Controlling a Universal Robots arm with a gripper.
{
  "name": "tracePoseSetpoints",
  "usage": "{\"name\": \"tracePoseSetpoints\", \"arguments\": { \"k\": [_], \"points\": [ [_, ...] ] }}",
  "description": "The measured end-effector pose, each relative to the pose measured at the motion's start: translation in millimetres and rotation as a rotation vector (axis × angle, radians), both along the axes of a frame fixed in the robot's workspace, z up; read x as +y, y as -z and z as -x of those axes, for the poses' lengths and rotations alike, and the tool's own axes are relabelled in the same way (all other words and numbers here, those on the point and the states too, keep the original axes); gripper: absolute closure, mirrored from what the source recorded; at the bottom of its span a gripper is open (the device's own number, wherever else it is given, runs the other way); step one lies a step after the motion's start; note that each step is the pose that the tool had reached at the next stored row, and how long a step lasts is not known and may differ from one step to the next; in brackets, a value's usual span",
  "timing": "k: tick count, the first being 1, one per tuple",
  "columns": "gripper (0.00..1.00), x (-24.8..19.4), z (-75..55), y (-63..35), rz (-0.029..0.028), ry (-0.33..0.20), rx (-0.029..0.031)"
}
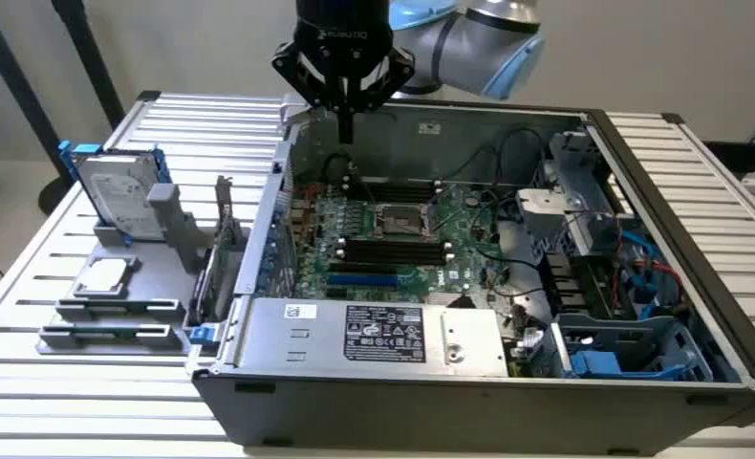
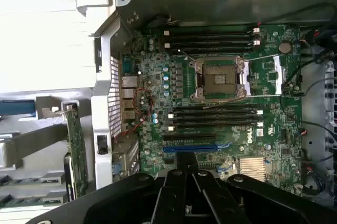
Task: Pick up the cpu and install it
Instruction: 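Reach for the cpu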
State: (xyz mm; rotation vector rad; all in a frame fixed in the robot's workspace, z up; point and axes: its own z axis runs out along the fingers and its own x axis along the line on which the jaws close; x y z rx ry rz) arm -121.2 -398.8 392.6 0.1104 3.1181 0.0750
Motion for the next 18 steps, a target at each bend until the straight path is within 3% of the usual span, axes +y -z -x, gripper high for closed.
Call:
{"name": "tracePoseSetpoints", "arguments": {
  "k": [13,18],
  "points": [
    [0.89,0.0,0.0,0.0,0.0000,0.000,0.0000],
    [0.89,0.0,18.8,0.1,0.0000,0.000,-0.0001]
  ]
}}
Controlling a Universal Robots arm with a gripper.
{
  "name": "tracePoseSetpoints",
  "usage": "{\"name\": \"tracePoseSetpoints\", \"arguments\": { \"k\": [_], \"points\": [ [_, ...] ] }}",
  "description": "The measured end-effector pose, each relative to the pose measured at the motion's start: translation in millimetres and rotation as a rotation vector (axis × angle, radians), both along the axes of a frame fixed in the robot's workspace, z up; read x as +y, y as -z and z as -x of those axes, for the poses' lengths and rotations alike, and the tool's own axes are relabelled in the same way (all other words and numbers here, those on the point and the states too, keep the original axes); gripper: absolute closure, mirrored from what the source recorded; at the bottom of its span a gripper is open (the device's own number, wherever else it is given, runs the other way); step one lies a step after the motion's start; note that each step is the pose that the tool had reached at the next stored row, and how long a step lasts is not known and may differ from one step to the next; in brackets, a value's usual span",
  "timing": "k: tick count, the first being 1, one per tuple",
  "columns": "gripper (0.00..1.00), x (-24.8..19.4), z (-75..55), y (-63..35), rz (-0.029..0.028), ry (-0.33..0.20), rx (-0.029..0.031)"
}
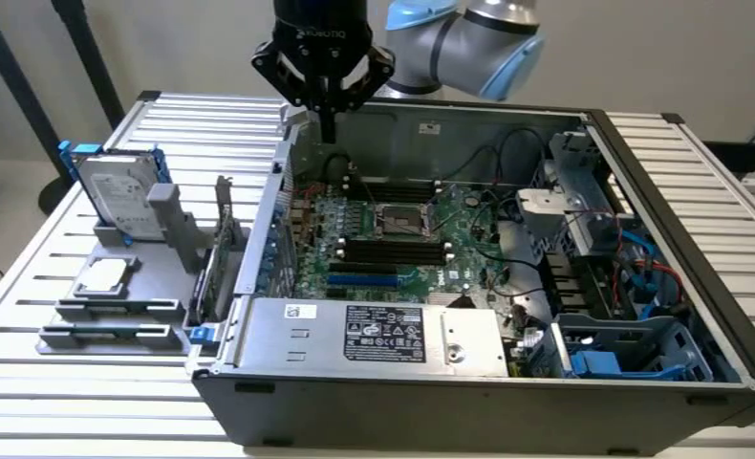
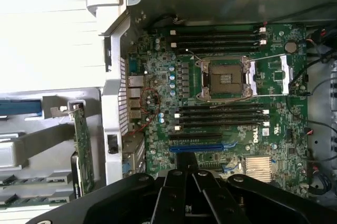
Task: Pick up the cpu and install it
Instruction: 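Reach for the cpu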
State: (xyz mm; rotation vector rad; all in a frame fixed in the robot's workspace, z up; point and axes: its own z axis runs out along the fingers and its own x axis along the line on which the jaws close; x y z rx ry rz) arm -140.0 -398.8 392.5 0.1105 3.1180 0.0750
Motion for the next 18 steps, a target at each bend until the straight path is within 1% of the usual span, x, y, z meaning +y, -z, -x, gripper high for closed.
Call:
{"name": "tracePoseSetpoints", "arguments": {
  "k": [9,13,18],
  "points": [
    [0.89,0.0,40.9,0.7,0.0000,0.000,0.0001],
    [0.89,0.0,58.8,2.4,0.0001,0.000,0.0002],
    [0.89,0.4,81.9,6.4,0.0015,0.000,0.0028]
  ]
}}
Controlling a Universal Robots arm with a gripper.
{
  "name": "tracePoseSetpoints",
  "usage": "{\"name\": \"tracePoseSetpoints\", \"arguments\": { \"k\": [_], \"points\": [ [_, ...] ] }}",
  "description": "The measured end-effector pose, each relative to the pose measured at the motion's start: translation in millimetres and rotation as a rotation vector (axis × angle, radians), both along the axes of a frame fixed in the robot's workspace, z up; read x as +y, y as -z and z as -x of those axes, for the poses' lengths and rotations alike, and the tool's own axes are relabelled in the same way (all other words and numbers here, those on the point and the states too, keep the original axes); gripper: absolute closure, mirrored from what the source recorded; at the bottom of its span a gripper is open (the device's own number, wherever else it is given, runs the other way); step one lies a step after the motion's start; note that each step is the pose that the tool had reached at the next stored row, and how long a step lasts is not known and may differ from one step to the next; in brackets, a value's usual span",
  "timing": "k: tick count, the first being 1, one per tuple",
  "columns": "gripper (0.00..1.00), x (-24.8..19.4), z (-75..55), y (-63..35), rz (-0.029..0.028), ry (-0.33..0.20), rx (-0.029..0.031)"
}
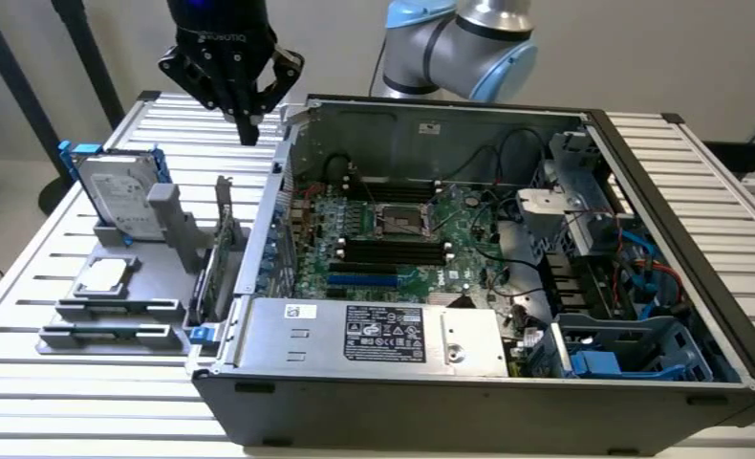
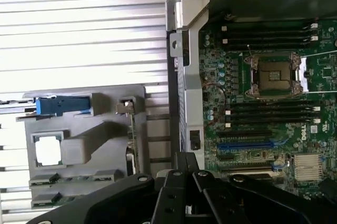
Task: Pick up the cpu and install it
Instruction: 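Reach for the cpu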
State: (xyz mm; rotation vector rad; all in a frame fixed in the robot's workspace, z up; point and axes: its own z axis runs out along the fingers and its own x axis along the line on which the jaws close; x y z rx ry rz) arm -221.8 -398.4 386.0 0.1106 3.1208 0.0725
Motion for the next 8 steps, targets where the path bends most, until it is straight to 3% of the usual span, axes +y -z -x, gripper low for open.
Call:
{"name": "tracePoseSetpoints", "arguments": {
  "k": [8],
  "points": [
    [0.89,0.6,36.5,6.4,0.0025,0.000,0.0050]
  ]
}}
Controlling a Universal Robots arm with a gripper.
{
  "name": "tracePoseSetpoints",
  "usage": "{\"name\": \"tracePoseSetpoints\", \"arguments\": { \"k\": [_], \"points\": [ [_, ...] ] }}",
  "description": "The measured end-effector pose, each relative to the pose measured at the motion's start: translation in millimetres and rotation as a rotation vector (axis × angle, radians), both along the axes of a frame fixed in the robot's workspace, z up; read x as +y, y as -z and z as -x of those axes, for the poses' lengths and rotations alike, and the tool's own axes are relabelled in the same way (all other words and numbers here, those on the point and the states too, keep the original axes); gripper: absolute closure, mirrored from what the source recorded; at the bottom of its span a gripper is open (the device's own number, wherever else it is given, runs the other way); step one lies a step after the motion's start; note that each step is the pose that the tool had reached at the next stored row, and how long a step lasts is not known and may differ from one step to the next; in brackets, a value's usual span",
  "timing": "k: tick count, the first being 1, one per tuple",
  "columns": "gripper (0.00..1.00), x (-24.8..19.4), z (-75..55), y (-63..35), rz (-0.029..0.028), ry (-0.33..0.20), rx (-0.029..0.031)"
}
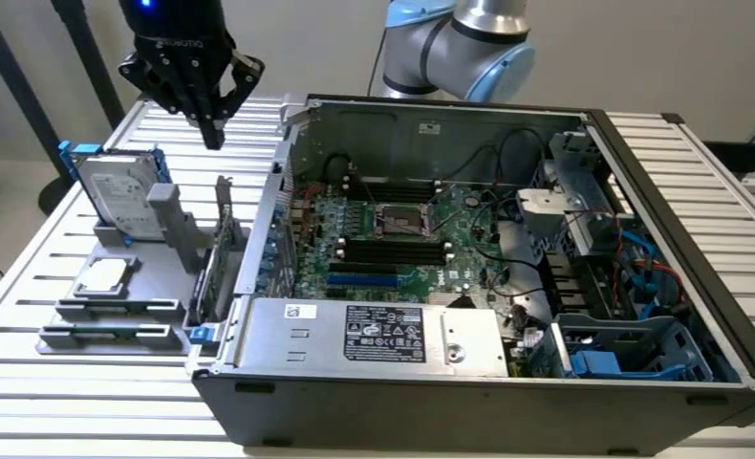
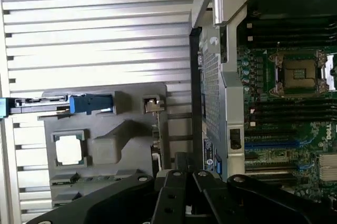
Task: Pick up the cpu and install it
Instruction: 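Reach for the cpu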
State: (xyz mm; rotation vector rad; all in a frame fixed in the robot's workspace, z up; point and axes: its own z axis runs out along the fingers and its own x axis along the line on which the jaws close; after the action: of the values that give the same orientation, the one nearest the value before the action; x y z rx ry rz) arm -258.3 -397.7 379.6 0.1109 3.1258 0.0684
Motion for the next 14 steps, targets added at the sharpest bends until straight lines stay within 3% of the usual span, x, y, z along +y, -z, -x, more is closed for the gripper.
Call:
{"name": "tracePoseSetpoints", "arguments": {
  "k": [14],
  "points": [
    [0.89,1.6,63.4,11.3,0.0044,0.000,0.0097]
  ]
}}
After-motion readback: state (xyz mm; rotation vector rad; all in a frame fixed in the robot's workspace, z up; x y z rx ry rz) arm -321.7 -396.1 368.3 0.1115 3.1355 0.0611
